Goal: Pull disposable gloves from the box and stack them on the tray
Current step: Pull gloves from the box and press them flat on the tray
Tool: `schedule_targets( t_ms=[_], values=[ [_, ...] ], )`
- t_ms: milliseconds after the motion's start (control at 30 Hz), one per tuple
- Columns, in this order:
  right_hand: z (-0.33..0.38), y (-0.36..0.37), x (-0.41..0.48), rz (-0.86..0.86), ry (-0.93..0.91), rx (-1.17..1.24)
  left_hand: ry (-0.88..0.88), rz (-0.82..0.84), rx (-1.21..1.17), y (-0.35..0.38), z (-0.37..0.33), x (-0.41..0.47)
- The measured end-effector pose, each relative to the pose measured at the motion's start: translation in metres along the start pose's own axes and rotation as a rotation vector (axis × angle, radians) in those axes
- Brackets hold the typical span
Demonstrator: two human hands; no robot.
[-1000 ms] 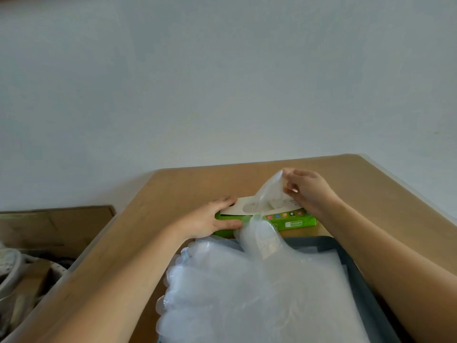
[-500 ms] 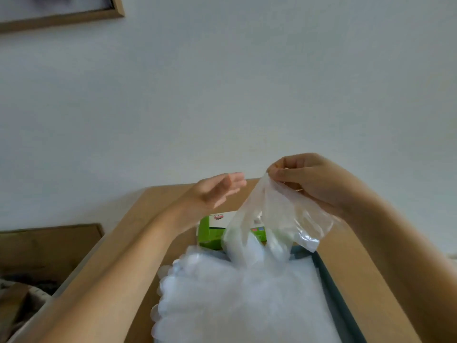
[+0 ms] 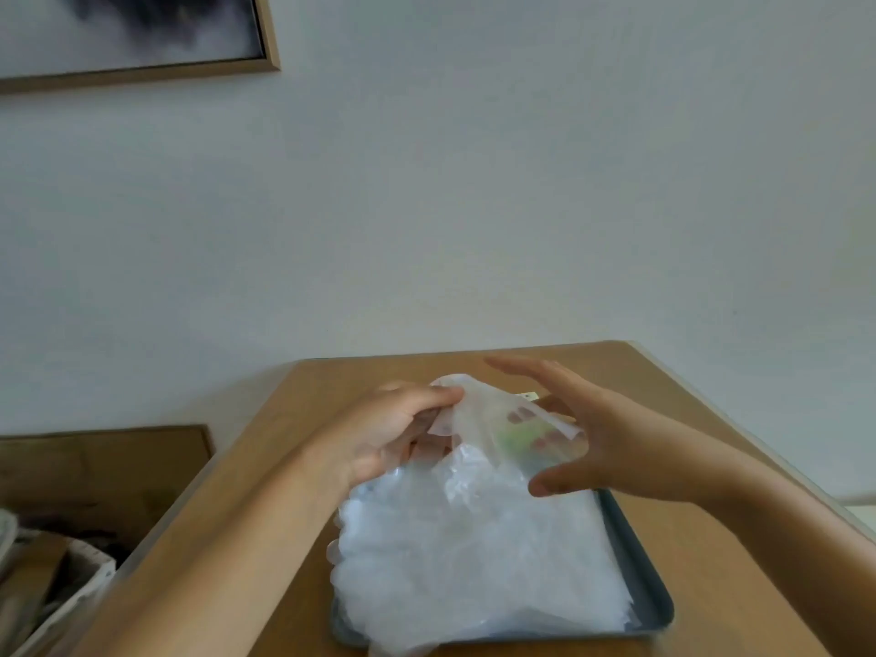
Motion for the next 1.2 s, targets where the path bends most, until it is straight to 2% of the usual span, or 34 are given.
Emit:
schedule_targets(
  t_ms=[100,233,367,433,533,667,733,800,867,933,1000,1100,1200],
  values=[
    [0.005,0.007,0.001,-0.126,-0.066,0.074,-0.048,0.014,0.066,-0.010,0.011,-0.010],
    [0.001,0.006,0.002,-0.372,-0.038,0.190,-0.061,0.045,0.267,-0.021,0.021,-0.026],
    [-0.033,0.015,0.000,-0.477,0.210,0.439,-0.130,0.117,0.534,-0.032,0.038,-0.036],
    [-0.054,0.014,-0.004,-0.527,0.323,0.412,-0.189,0.137,0.640,-0.040,0.050,-0.036],
    [-0.077,0.013,-0.009,-0.515,0.410,0.180,-0.230,0.112,0.745,-0.048,0.063,-0.032],
    [-0.095,0.016,-0.018,-0.482,0.485,0.006,-0.226,-0.145,1.064,-0.072,0.065,-0.015],
    [-0.102,0.018,-0.021,-0.475,0.518,-0.018,-0.175,-0.353,1.223,-0.079,0.053,-0.013],
    [-0.108,0.022,-0.024,-0.463,0.551,-0.022,-0.021,-0.604,1.302,-0.070,0.027,-0.024],
    [-0.111,0.025,-0.025,-0.453,0.562,-0.027,0.231,-0.728,1.243,-0.042,0.002,-0.039],
    [-0.111,0.026,-0.025,-0.448,0.564,-0.046,0.462,-0.645,1.165,-0.002,-0.009,-0.046],
    [-0.113,0.026,-0.025,-0.455,0.565,-0.059,0.589,-0.441,1.155,0.038,0.000,-0.040],
    [-0.115,0.026,-0.026,-0.449,0.564,-0.087,0.509,-0.119,1.223,0.075,0.036,-0.016],
    [-0.115,0.026,-0.028,-0.419,0.564,-0.126,0.417,0.064,1.390,0.085,0.068,-0.002]
  ],
)
Point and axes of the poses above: each hand's wrist, its own x-axis towards the middle knuckle, its own y-axis out of the palm, z = x × y, the point moved 8 cm from there along x, towards the middle knuckle, and after that the axes turned 14 degrees about x, right-handed, at the moved point
